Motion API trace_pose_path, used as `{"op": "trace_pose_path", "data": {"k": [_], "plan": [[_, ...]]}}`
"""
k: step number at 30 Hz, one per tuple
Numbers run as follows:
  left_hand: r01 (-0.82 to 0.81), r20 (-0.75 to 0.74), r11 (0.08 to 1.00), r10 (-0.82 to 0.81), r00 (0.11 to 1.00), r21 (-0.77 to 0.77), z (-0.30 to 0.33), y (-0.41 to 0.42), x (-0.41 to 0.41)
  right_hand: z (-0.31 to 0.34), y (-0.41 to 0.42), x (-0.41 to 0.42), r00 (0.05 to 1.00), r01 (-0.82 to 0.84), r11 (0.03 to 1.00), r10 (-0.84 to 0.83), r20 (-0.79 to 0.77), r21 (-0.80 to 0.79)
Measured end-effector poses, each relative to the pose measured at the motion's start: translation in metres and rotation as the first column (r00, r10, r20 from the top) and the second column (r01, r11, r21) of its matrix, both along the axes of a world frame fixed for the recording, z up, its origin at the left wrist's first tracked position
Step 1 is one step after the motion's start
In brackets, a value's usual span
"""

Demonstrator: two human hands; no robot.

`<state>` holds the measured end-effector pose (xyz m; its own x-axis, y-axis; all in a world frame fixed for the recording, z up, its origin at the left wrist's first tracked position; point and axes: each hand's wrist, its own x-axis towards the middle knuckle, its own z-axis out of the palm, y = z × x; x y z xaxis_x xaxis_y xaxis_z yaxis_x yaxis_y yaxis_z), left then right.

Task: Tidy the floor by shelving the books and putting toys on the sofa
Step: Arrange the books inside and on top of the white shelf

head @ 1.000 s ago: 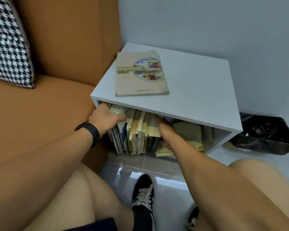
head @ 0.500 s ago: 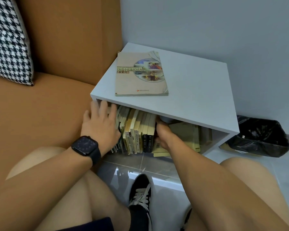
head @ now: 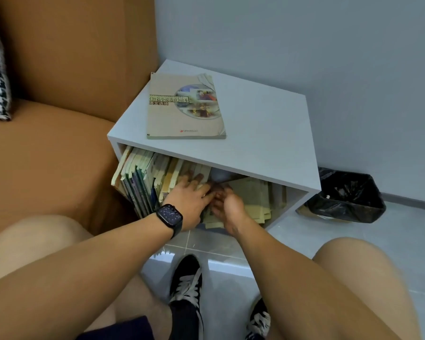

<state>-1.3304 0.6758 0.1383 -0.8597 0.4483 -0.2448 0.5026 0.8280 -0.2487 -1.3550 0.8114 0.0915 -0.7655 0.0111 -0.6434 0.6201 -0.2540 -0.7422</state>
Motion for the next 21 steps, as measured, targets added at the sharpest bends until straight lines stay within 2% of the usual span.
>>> {"op": "trace_pose_path", "data": {"k": [2, 4, 6, 8, 12, 17, 21], "plan": [[-0.008, 0.012, 1.000, 0.008, 1.000, -0.019, 0.000, -0.001, 0.000, -0.005, 0.003, 0.015, 0.992, 0.104, 0.976, -0.116, 0.048, 0.194], [-0.013, 0.016, 0.998, 0.014, 1.000, -0.053, 0.000, 0.001, -0.001, -0.012, 0.012, 0.031, 0.963, 0.169, 0.882, -0.242, 0.115, 0.439], [-0.020, 0.011, 0.999, 0.020, 1.000, -0.037, -0.002, 0.004, -0.002, -0.019, 0.031, 0.038, 0.923, 0.195, 0.812, -0.342, 0.178, 0.550], [-0.029, 0.013, 0.999, 0.029, 0.999, -0.031, -0.001, 0.001, -0.001, -0.015, 0.044, 0.033, 0.849, 0.310, 0.796, -0.478, 0.224, 0.520], [-0.023, 0.015, 1.000, 0.023, 1.000, -0.002, -0.002, -0.002, -0.003, -0.009, 0.060, 0.021, 0.753, 0.522, 0.809, -0.586, 0.300, 0.271], [-0.039, 0.034, 0.999, 0.039, 0.999, 0.018, -0.002, -0.001, -0.003, -0.040, 0.065, 0.018, 0.819, 0.446, 0.880, -0.475, 0.323, 0.163], [-0.041, 0.042, 0.999, 0.040, 0.998, 0.022, -0.002, -0.001, -0.003, -0.042, 0.061, 0.014, 0.833, 0.455, 0.880, -0.475, 0.283, 0.135]]}}
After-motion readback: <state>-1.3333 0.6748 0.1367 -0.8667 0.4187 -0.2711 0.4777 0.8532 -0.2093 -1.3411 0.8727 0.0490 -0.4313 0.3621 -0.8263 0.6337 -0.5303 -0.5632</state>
